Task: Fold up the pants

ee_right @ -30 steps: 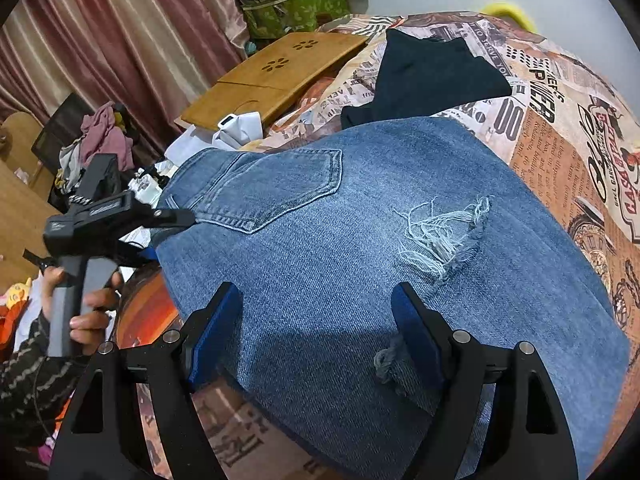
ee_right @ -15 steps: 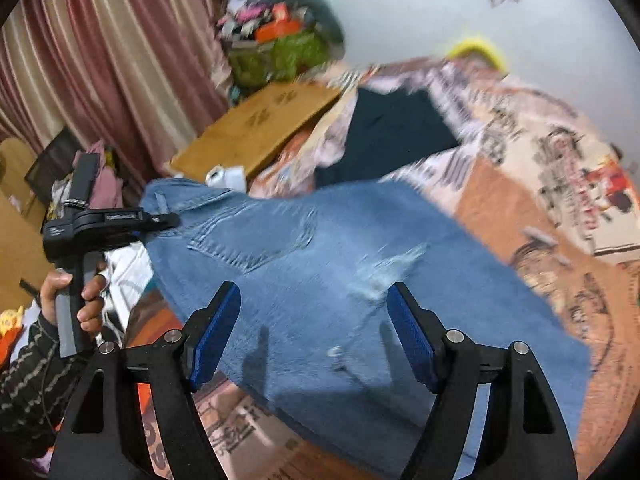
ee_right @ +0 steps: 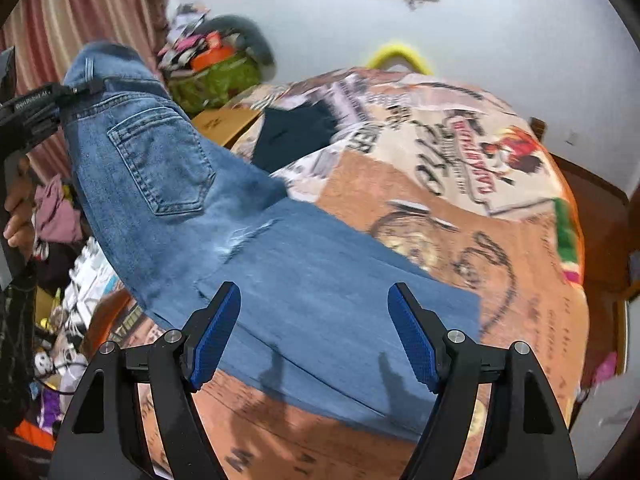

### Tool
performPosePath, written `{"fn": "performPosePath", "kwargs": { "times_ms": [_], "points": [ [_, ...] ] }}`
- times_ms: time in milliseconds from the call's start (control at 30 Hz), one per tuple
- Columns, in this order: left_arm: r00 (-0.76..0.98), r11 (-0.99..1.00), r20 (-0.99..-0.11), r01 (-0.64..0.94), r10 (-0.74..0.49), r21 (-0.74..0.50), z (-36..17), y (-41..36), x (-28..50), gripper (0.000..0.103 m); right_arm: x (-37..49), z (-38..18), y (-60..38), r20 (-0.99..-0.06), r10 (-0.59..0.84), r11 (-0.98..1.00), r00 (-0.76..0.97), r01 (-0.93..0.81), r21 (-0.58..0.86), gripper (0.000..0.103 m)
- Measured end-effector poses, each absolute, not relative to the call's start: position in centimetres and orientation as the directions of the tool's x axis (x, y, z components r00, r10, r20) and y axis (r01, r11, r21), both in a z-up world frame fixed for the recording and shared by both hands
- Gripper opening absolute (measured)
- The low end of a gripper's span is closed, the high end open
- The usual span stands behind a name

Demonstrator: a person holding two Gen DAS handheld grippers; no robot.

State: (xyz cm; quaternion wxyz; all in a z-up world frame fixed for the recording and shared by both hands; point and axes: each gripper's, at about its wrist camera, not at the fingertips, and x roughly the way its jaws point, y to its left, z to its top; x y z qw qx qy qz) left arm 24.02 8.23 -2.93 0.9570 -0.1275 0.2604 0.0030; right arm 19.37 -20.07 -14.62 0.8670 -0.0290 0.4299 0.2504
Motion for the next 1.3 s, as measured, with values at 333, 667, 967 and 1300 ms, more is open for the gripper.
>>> {"fn": "performPosePath", "kwargs": {
  "times_ms": [333, 667, 967, 1300],
  "points": [
    [0.801, 0.964, -0.536, 0.21, -0.266, -0.164, -3.3, -5.8, 27.4, 0.024, 15.4, -9.7, -27.1, -0.573, 0.384, 0.919, 0.724, -0.36, 0.161, 0.074],
    [0.638, 0.92, -0.686, 0.372, -0.35, -0.123, -9.0, -15.9, 29.7, 0.024, 13.0, -9.8, -30.6, -0.567, 0.359, 0.933, 0.741, -0.304, 0.194, 0.075],
    [0.395, 0.854, -0.799, 0.448, -0.454, -0.264, -12.4, -19.5, 30.6, 0.069, 12.7, -11.9, -31.7, -0.631, 0.349, 0.937, 0.693, -0.274, 0.216, 0.075],
    [0.567, 0.945, -0.8, 0.328, -0.195, 0.002, -12.5, -13.6, 33.3, 0.094, 15.5, -16.3, -30.4, -0.734, 0.403, 0.913, 0.547, -0.291, 0.285, 0.075]
  ]
}}
